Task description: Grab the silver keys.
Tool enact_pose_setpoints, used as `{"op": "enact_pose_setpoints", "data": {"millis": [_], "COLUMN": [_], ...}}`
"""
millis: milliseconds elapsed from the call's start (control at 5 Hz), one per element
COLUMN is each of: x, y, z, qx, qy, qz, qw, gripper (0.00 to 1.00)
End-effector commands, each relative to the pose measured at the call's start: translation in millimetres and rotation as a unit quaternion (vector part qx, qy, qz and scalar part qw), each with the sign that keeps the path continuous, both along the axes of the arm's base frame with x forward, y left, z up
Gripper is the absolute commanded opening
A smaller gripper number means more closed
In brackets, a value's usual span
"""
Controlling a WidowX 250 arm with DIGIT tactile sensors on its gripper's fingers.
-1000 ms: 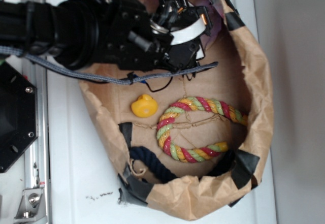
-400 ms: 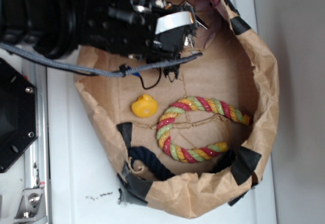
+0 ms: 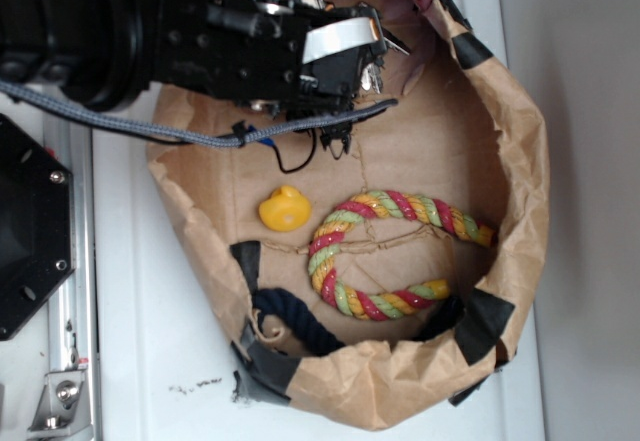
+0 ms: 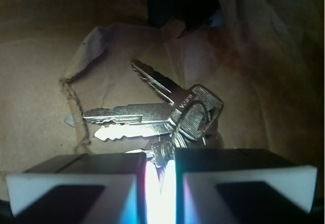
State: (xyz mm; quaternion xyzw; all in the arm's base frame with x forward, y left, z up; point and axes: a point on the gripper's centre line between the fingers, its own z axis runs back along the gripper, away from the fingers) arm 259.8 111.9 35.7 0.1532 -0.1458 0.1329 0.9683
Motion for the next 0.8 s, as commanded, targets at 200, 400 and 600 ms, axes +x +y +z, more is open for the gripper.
{"op": "enact_pose_setpoints", "data": {"millis": [200,400,600], "x": [1,-6,2], "y": [-42,-52,-62], "z": [101,119,103], "qx": [-0.148,-0.179,-0.144], "qy": [0.026,0.025,0.045], "qz": [-0.025,-0.056,-0.065], "qw": [0.988,0.982,0.986], "gripper": [0.00,0.00,0.00]}}
